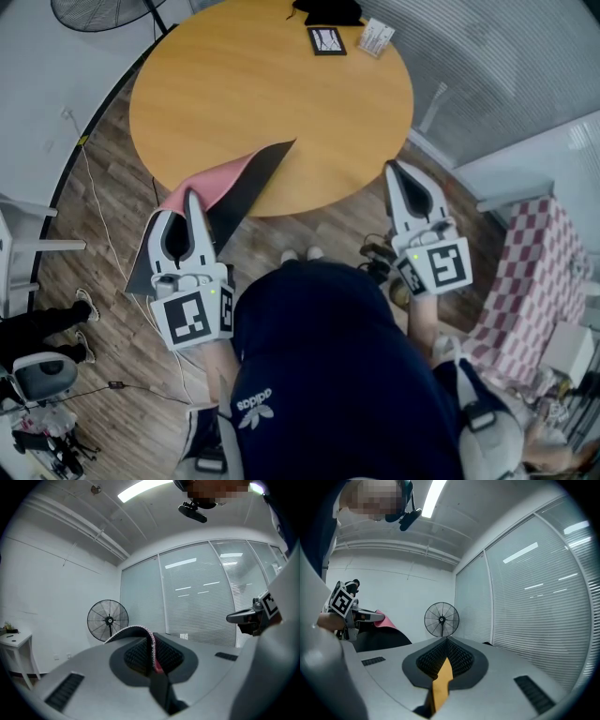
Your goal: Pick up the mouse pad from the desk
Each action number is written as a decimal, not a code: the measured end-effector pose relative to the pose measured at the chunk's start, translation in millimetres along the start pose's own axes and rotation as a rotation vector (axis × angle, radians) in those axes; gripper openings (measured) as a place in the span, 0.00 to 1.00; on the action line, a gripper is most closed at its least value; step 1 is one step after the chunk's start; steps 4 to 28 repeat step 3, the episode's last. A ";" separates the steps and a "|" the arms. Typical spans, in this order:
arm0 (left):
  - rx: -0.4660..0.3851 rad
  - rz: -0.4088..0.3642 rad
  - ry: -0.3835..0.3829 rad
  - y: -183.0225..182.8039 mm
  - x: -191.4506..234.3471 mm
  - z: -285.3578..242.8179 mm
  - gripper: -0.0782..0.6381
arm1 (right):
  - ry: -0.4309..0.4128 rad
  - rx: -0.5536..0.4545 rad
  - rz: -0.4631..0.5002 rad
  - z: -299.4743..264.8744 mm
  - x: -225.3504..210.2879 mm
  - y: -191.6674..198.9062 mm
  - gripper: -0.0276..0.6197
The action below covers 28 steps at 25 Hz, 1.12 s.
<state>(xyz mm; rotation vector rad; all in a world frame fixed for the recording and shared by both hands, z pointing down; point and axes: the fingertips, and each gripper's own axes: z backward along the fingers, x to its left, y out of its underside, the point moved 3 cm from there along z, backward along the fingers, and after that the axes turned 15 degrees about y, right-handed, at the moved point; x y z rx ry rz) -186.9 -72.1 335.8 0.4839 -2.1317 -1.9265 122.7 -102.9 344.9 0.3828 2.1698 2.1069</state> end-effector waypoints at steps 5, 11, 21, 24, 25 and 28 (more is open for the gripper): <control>0.001 -0.001 0.002 -0.2 -1.3 0.9 0.14 | -0.001 -0.007 0.008 1.8 -1.0 -0.1 0.05; 0.001 -0.001 0.002 -0.2 -1.3 0.9 0.14 | -0.001 -0.007 0.008 1.8 -1.0 -0.1 0.05; 0.001 -0.001 0.002 -0.2 -1.3 0.9 0.14 | -0.001 -0.007 0.008 1.8 -1.0 -0.1 0.05; 0.001 -0.001 0.002 -0.2 -1.3 0.9 0.14 | -0.001 -0.007 0.008 1.8 -1.0 -0.1 0.05; 0.001 -0.001 0.002 -0.2 -1.3 0.9 0.14 | -0.001 -0.007 0.008 1.8 -1.0 -0.1 0.05; 0.001 -0.001 0.002 -0.2 -1.3 0.9 0.14 | -0.001 -0.007 0.008 1.8 -1.0 -0.1 0.05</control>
